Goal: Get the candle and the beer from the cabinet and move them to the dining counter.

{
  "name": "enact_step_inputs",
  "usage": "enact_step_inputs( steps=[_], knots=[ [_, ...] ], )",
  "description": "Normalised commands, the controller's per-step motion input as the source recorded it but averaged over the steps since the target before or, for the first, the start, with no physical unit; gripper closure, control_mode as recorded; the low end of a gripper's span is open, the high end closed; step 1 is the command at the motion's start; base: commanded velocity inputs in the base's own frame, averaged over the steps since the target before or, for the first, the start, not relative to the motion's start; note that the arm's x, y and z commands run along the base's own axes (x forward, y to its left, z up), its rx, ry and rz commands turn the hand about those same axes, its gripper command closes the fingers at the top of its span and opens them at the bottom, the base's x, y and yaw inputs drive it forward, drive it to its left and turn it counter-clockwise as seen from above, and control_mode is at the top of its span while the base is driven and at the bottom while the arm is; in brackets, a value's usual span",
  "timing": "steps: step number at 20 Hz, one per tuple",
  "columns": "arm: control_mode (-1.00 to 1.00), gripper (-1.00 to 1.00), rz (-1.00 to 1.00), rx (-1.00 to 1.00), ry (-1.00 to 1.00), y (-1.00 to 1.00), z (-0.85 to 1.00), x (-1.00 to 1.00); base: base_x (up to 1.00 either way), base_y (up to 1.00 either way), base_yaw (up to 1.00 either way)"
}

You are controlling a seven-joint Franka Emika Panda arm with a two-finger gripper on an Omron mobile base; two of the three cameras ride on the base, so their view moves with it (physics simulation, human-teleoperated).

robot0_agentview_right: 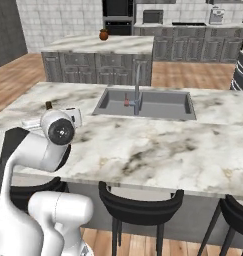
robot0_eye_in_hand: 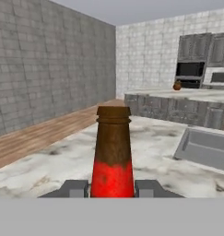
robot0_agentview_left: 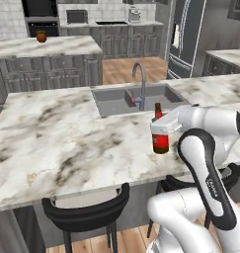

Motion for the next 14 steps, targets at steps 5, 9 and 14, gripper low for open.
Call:
enact_step_inputs(
  steps=[5, 9, 14],
  knots=[
    [-1.0, 1.0, 0.17, 0.0, -0.08, -0.12, -0.66, 0.68, 0.0, 0.0, 0.0],
    [-1.0, 1.0, 0.13, 0.02, 0.0, 0.0, -0.48, 0.66, 0.0, 0.0, 0.0],
    [-1.0, 1.0, 0.1, 0.04, 0.0, 0.0, -0.44, 0.67, 0.0, 0.0, 0.0]
  ],
)
